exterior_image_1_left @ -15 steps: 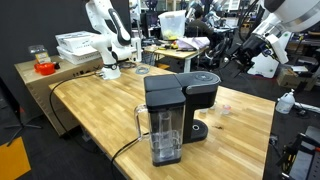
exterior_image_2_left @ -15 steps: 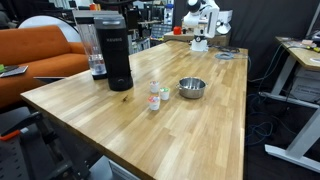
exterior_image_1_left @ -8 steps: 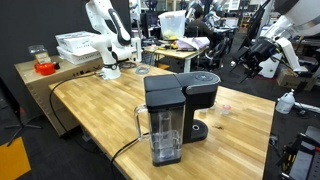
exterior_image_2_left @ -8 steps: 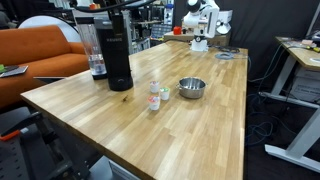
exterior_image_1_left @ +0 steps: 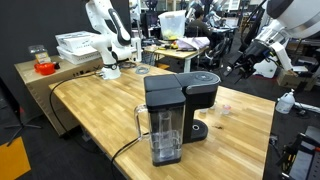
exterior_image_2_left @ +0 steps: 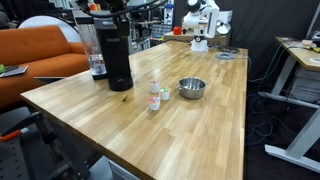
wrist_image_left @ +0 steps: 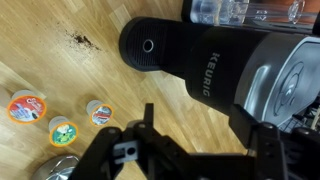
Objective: Take the coffee pot out of the pot and put it on the table then open and close the coffee machine chamber
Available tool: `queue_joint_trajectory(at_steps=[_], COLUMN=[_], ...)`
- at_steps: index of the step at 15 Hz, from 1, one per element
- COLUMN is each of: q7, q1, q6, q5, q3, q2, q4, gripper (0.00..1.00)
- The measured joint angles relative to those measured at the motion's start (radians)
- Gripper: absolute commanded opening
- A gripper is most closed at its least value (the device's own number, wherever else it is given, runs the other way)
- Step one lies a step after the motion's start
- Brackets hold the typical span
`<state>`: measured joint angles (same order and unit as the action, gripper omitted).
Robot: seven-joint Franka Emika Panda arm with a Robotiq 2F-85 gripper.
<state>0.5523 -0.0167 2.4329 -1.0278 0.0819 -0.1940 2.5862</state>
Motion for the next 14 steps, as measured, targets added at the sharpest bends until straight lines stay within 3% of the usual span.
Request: queue_joint_trajectory(at_steps=[7, 14], q7=[0.032, 0.082], q1=[0.006, 0.024], q6=[-0.002, -0.045], q5=[-0.012, -0.013], q3=[0.0, -0.008], q2=[0.035, 0.059], q4=[-0.029, -0.056], gripper=[0.0, 0.0])
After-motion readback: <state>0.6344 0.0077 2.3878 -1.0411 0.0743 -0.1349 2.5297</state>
